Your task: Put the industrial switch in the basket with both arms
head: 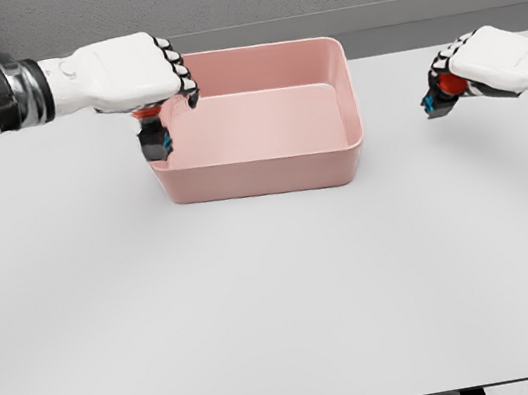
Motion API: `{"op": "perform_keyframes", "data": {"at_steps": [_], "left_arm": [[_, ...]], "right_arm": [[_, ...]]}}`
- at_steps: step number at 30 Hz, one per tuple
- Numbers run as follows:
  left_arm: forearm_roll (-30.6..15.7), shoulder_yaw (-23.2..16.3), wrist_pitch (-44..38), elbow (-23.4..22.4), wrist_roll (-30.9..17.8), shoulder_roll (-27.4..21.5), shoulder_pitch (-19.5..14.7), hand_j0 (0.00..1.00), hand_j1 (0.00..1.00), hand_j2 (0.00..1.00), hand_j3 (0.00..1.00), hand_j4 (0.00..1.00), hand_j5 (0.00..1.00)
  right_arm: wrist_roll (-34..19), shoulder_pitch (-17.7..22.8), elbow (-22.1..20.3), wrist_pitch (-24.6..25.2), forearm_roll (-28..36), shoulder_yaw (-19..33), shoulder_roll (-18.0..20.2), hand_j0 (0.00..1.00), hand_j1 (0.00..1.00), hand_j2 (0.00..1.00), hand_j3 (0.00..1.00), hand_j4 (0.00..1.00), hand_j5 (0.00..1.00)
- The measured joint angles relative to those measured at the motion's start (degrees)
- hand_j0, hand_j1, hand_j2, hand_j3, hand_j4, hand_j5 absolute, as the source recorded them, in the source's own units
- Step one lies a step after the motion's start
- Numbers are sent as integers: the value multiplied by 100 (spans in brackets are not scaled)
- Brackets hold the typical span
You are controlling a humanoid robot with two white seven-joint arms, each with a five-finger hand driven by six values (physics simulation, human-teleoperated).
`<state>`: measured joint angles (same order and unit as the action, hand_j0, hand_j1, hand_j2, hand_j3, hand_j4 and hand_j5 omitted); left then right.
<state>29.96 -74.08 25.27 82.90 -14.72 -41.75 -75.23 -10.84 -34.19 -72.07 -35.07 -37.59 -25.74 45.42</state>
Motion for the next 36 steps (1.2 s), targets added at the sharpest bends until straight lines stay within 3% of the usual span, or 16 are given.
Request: {"op": "perform_keyframes", "data": {"at_steps": [2, 3, 8, 10, 11, 13, 15, 20, 23, 36], "left_arm": [[132, 5, -15, -427, -63, 500, 9, 92, 92, 92, 92, 92, 92], [163, 15, -21, -577, -82, 661, 9, 100, 100, 100, 100, 100, 100], [165, 122, -11, -854, -96, 970, -62, 100, 100, 100, 100, 100, 100], [-159, 185, 51, -779, -60, 888, -53, 100, 100, 100, 100, 100, 100], [-517, 203, 197, -684, -45, 688, 17, 100, 100, 100, 100, 100, 100], [-1591, 254, 580, -479, -27, -104, 747, 100, 100, 100, 100, 100, 100], [-2423, 288, 775, -234, -26, -1017, 983, 100, 100, 100, 100, 100, 100], [-3282, 304, 944, 287, -26, -2286, 1607, 100, 100, 100, 100, 100, 100], [-3479, 255, 970, 427, -29, -2539, 2259, 100, 100, 100, 100, 100, 100], [-3554, 133, 980, 722, -61, -2521, 2276, 100, 100, 100, 100, 100, 100]], "right_arm": [[0, 0, -48, 0, 60, 1, -4, 40, 40, 40, 40, 40, 40], [1, -9, -79, 0, 103, 2, -4, 40, 40, 40, 40, 40, 40], [-3, -26, -255, 1, 304, 4, 5, 40, 40, 40, 40, 40, 40], [-5, -26, -333, 1, 388, 4, 14, 40, 40, 40, 40, 40, 40], [-6, -18, -375, 1, 426, 4, 19, 40, 40, 40, 40, 40, 40], [-3, -26, -467, 1, 481, 4, 25, 40, 40, 40, 40, 40, 40], [0, -79, -539, 1, 548, 4, 31, 40, 40, 40, 40, 40, 40], [5, -88, -673, 2, 672, 4, 36, 40, 40, 40, 40, 40, 40], [4, -97, -766, 1, 740, 3, 25, 40, 40, 40, 40, 40, 40], [5, -176, -1111, 2, 898, -38, -125, 40, 40, 40, 40, 40, 40]]}}
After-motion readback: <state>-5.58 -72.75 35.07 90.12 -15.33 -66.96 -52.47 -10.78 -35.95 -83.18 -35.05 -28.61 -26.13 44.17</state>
